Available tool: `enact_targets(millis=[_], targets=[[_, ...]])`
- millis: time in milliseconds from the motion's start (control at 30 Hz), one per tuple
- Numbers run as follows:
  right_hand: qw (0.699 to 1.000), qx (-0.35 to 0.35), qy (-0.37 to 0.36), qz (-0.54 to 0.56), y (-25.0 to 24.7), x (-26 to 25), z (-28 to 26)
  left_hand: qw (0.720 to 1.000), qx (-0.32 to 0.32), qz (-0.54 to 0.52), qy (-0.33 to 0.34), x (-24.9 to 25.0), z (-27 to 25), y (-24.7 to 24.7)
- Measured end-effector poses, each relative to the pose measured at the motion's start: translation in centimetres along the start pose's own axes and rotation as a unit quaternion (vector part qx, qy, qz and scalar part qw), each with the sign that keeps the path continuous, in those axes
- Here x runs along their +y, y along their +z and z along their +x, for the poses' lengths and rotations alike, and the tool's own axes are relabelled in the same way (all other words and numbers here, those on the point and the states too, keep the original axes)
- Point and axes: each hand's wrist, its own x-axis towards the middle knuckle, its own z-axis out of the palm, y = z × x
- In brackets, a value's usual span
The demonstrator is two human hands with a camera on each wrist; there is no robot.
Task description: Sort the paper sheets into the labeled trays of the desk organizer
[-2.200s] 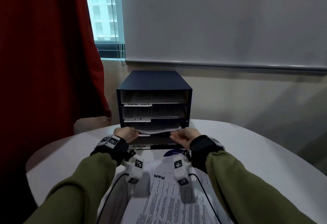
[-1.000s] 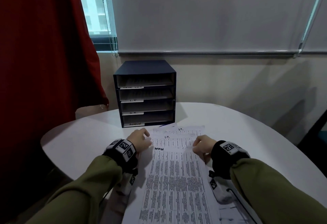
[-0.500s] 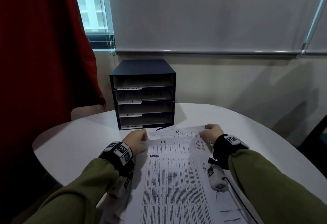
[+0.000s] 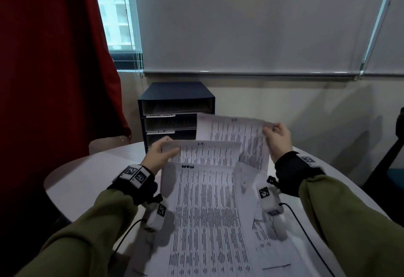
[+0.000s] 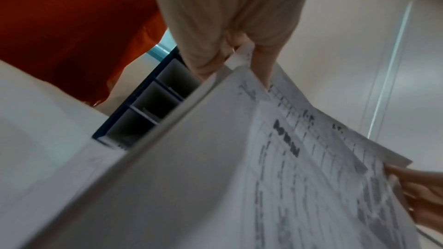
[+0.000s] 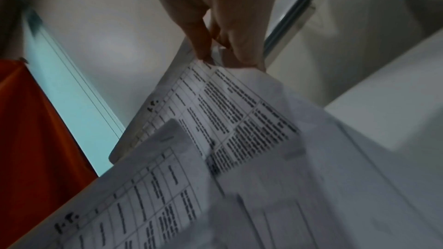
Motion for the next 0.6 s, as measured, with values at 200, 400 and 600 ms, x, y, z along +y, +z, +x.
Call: enact_targets(millis=[200, 400, 600], targets=[[0.983, 0.071, -0.158, 0.053, -0.1, -9.5, 1.3, 0.979, 0.175, 0.023, 0.099, 5.9, 1.9, -0.9], [0.955, 0.141, -0.26, 0.024, -2.0, -15.6, 1.2, 0.898, 0.417, 0.088, 0.108, 11.3, 2.4, -3.7], [0.983, 0.013, -0.176, -0.054, -1.2, -13.0, 0.2, 0.937, 0.337, 0.037, 0.085, 11.1, 2.3, -4.0]])
